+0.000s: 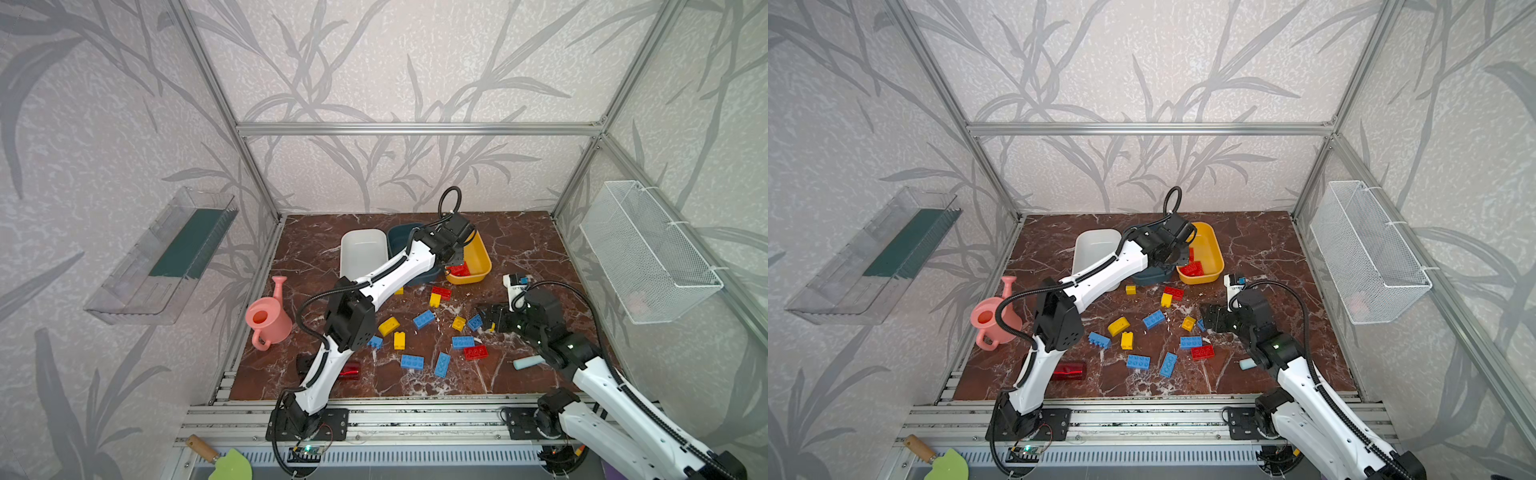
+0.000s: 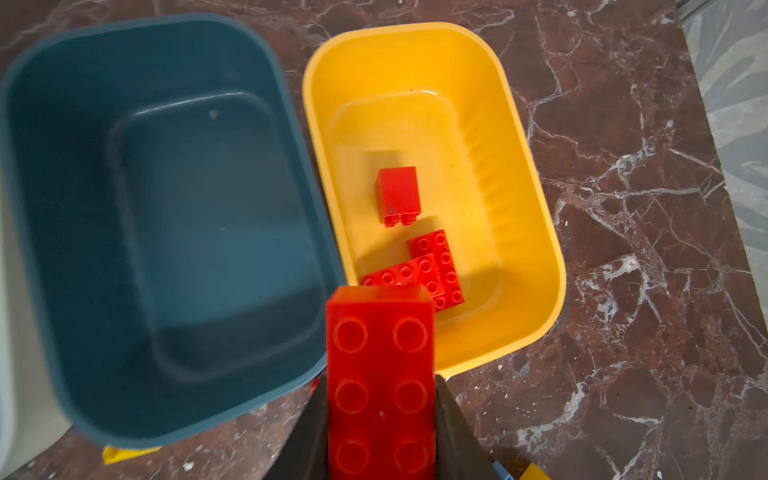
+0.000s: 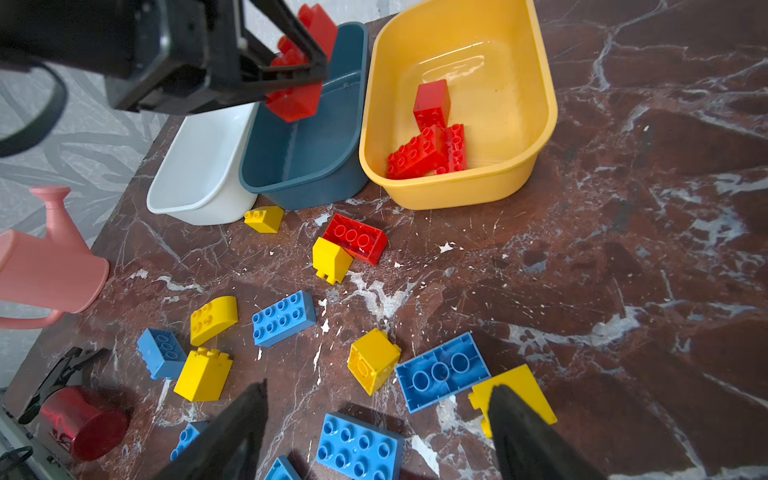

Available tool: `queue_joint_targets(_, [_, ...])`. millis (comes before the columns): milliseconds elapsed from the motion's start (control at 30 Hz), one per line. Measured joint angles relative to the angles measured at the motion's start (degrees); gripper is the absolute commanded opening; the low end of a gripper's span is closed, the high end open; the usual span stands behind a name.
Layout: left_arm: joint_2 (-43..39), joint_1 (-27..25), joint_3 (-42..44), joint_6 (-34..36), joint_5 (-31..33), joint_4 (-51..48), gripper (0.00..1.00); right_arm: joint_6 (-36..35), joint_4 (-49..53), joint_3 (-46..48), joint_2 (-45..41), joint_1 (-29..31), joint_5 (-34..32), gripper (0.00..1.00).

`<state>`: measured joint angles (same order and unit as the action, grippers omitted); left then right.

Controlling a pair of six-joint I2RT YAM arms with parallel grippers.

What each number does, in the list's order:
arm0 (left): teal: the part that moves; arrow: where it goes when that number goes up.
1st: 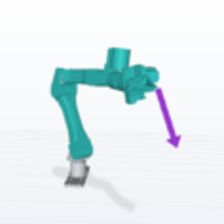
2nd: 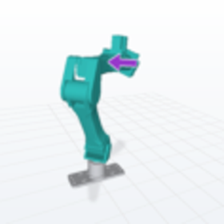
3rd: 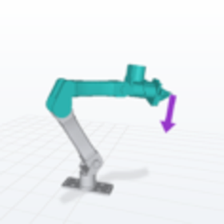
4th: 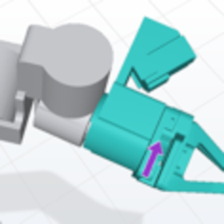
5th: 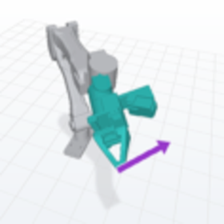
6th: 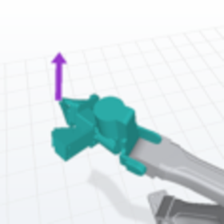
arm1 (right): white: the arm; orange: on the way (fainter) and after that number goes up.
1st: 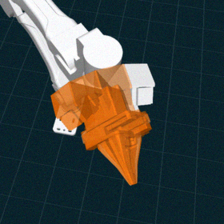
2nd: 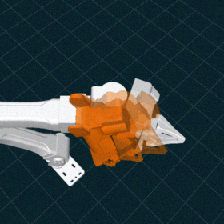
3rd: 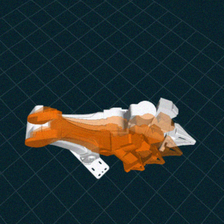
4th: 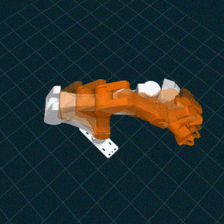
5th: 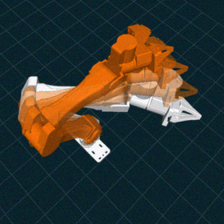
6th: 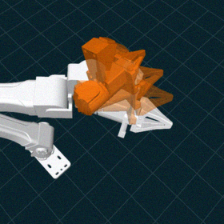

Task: Sort the legos into containers by color
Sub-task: 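Lift the red brick with the left gripper and release it into the yellow tub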

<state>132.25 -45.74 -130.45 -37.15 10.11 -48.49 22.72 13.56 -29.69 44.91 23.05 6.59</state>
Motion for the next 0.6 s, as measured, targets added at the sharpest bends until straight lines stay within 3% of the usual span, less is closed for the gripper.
queue_joint_targets(133, [7.91, 0.07, -9.57, 0.87, -2.73, -1.53, 0.27, 0.20, -0.22, 0.81, 0.00, 0.17, -0.09, 0.84])
queue_joint_targets(333, [14.32, 0.48, -15.23, 1.60, -6.32, -1.40, 0.30, 0.46, -0.35, 1.27, 0.07, 0.33, -0.07, 0.84])
queue_joint_targets(600, [16.28, 1.25, -17.64, 1.75, -8.68, -1.22, 0.57, 0.39, -0.39, 1.27, 0.24, 0.92, -0.48, 0.86])
